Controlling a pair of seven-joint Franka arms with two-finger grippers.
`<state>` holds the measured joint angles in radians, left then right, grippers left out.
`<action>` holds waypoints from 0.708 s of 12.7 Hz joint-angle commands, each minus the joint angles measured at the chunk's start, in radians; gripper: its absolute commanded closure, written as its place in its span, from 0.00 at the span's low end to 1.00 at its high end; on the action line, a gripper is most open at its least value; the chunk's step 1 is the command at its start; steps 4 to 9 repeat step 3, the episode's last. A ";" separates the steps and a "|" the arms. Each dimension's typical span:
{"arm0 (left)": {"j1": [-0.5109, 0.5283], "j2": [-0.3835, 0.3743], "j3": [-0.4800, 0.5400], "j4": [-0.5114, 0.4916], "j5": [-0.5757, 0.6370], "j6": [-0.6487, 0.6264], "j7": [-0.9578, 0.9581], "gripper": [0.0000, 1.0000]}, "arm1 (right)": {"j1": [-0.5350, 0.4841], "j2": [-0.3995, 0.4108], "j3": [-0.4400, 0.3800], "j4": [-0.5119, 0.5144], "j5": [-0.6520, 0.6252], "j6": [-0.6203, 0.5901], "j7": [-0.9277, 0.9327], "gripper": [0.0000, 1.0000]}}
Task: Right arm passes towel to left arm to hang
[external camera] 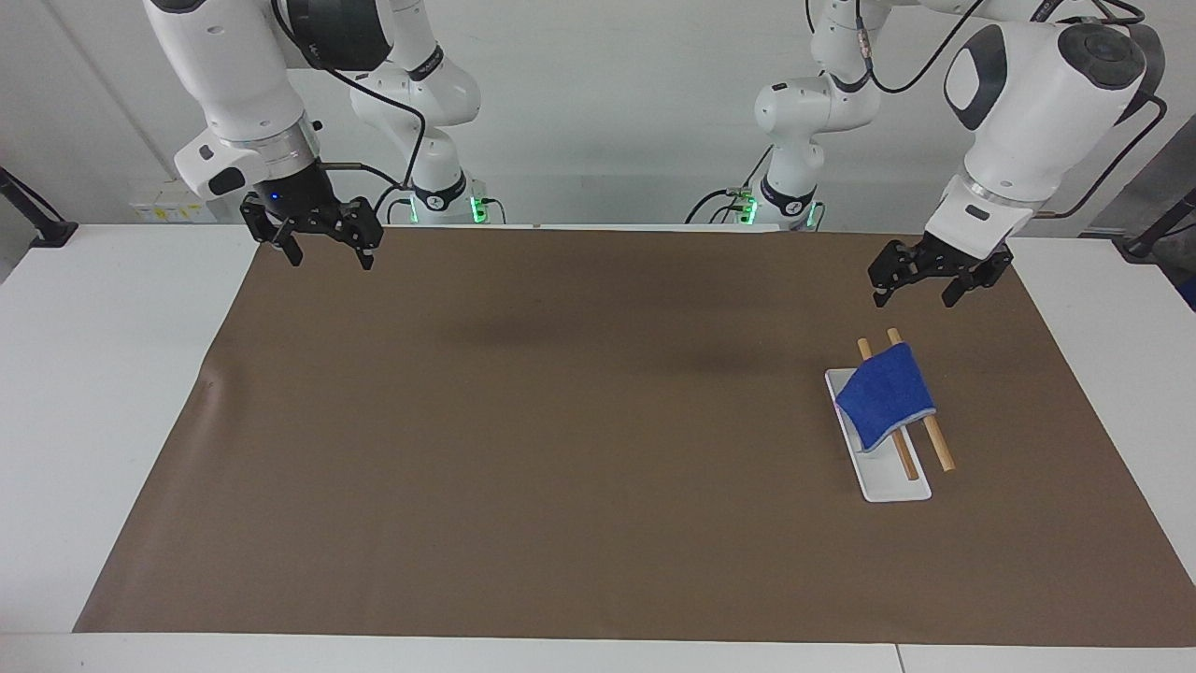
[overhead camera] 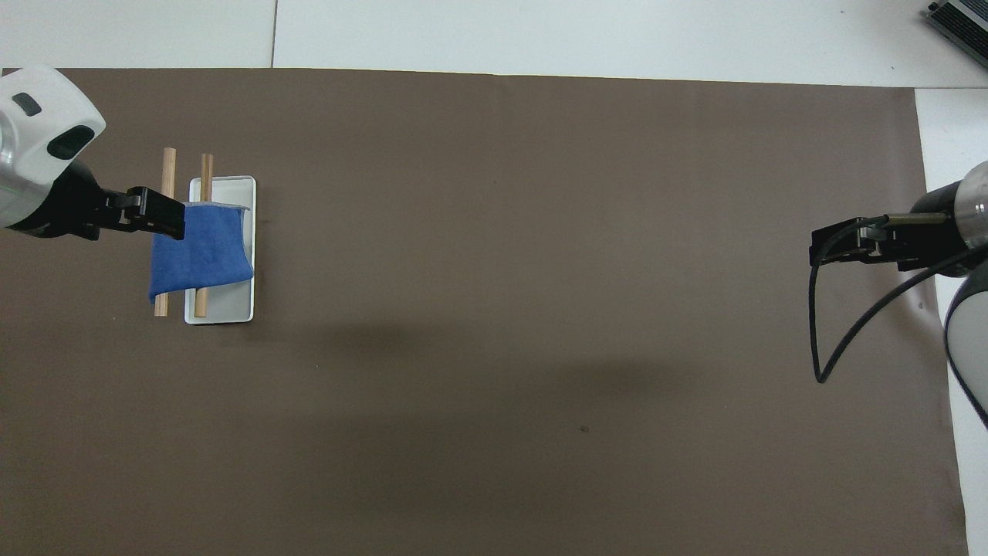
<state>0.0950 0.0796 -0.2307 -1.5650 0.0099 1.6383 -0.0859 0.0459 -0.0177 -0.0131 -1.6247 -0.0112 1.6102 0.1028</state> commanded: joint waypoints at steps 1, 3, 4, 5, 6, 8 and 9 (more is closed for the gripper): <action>0.008 -0.024 -0.002 -0.033 0.009 0.026 0.002 0.00 | -0.008 -0.018 -0.002 -0.021 0.020 0.005 -0.020 0.00; 0.008 -0.024 -0.002 -0.033 0.009 0.026 0.002 0.00 | -0.008 -0.018 -0.002 -0.021 0.020 0.005 -0.020 0.00; 0.008 -0.024 -0.002 -0.033 0.009 0.026 0.002 0.00 | -0.008 -0.018 -0.002 -0.021 0.020 0.005 -0.020 0.00; 0.008 -0.024 -0.002 -0.033 0.009 0.026 0.002 0.00 | -0.008 -0.018 -0.002 -0.021 0.020 0.005 -0.020 0.00; 0.008 -0.024 -0.002 -0.033 0.009 0.026 0.002 0.00 | -0.008 -0.018 -0.002 -0.021 0.020 0.005 -0.020 0.00; 0.008 -0.024 -0.002 -0.033 0.009 0.026 0.002 0.00 | -0.008 -0.018 -0.002 -0.021 0.020 0.005 -0.020 0.00; 0.008 -0.024 -0.002 -0.033 0.009 0.026 0.002 0.00 | -0.008 -0.018 -0.002 -0.021 0.020 0.005 -0.020 0.00</action>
